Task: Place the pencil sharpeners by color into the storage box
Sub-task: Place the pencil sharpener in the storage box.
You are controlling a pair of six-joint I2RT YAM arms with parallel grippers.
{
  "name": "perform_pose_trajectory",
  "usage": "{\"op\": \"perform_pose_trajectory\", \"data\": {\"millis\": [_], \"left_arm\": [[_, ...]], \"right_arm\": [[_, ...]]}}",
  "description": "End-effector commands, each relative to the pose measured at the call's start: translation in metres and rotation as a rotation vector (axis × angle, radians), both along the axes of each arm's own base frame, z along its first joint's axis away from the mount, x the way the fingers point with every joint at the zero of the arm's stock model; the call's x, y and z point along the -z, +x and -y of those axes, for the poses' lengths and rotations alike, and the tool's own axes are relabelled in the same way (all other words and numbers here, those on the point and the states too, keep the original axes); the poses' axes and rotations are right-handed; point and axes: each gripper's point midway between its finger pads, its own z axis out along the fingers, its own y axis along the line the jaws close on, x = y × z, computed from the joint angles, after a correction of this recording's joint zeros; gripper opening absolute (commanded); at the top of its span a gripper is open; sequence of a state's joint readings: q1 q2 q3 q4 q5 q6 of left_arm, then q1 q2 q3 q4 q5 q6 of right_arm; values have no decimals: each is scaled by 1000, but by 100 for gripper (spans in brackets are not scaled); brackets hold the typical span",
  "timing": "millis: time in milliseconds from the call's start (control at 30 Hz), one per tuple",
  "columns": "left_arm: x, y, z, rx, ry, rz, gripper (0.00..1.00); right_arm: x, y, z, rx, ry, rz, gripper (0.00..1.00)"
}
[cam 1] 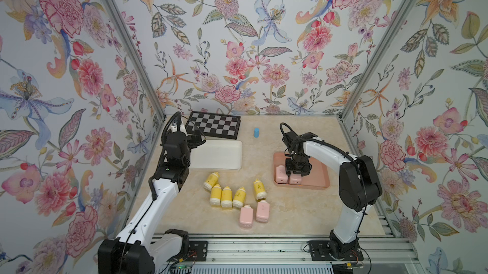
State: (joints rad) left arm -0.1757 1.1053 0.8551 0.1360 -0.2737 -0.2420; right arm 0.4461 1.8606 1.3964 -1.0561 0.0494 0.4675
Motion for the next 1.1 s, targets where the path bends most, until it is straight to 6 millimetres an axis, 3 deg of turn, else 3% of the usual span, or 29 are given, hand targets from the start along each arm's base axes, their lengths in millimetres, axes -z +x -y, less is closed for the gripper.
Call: {"op": "perform_pose_trajectory", "data": {"millis": [0,633,833,1067], "left_arm": [[-6,-3,0,-6,14,26,99],[-4,-2,0,-3,13,21,99],[-5,-2,0,-3,11,23,99],[-5,-4,-1,-11,14,27,99]], "right_arm": [[6,-7,0,18,6,-25,61],[-14,-9,-2,11,36,15,63],[-31,-18,1,9,41,39,64],[-63,-40,-4,-21,44,86,64]]}}
